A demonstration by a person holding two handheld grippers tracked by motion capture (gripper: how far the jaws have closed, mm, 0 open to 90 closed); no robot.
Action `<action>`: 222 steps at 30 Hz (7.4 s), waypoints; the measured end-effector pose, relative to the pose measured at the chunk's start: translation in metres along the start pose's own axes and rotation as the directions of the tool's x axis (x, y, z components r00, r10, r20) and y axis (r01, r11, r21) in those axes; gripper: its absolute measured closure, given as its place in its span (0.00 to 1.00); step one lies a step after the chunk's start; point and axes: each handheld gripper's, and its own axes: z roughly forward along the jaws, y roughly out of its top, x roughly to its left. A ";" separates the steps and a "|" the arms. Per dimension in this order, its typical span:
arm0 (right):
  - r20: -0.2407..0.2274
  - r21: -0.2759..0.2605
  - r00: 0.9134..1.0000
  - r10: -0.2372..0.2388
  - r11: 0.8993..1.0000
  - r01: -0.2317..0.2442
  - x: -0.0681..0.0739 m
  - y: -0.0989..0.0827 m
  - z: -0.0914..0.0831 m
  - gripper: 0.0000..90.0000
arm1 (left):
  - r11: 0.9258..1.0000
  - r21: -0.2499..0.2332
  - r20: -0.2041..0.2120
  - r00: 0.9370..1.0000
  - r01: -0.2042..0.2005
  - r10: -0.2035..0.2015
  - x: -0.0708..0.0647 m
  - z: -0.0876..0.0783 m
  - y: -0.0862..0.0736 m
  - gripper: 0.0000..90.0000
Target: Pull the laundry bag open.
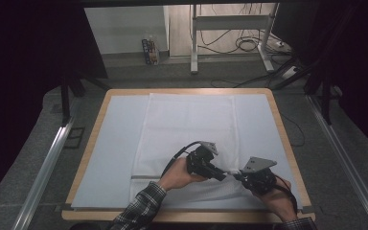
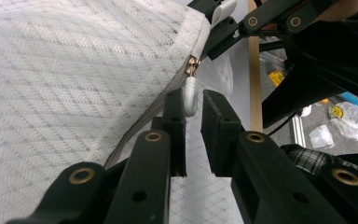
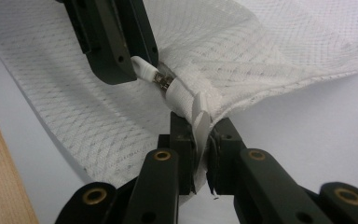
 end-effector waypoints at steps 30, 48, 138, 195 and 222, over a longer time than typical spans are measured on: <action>-0.035 0.008 0.996 0.086 0.996 -0.086 -0.003 -0.002 0.000 0.91 | 1.000 -0.003 -0.040 0.999 0.011 -0.011 -0.006 -0.001 0.001 0.97; -0.034 0.017 0.995 0.090 0.996 -0.089 -0.004 -0.004 0.001 0.91 | 0.999 -0.020 -0.040 0.999 0.035 -0.036 -0.006 -0.004 -0.003 0.97; -0.009 0.036 0.992 0.124 0.992 -0.124 -0.010 -0.014 -0.001 0.91 | 0.983 -0.095 -0.145 0.975 0.158 -0.170 -0.003 -0.075 -0.084 0.97; -0.005 0.055 0.991 0.130 0.990 -0.130 -0.010 -0.018 -0.001 0.91 | 0.949 -0.163 -0.228 0.925 0.271 -0.303 -0.010 -0.132 -0.163 0.97; 0.003 0.063 0.990 0.144 0.988 -0.144 -0.011 -0.020 -0.002 0.91 | 0.922 -0.203 -0.291 0.879 0.329 -0.377 -0.016 -0.162 -0.203 0.97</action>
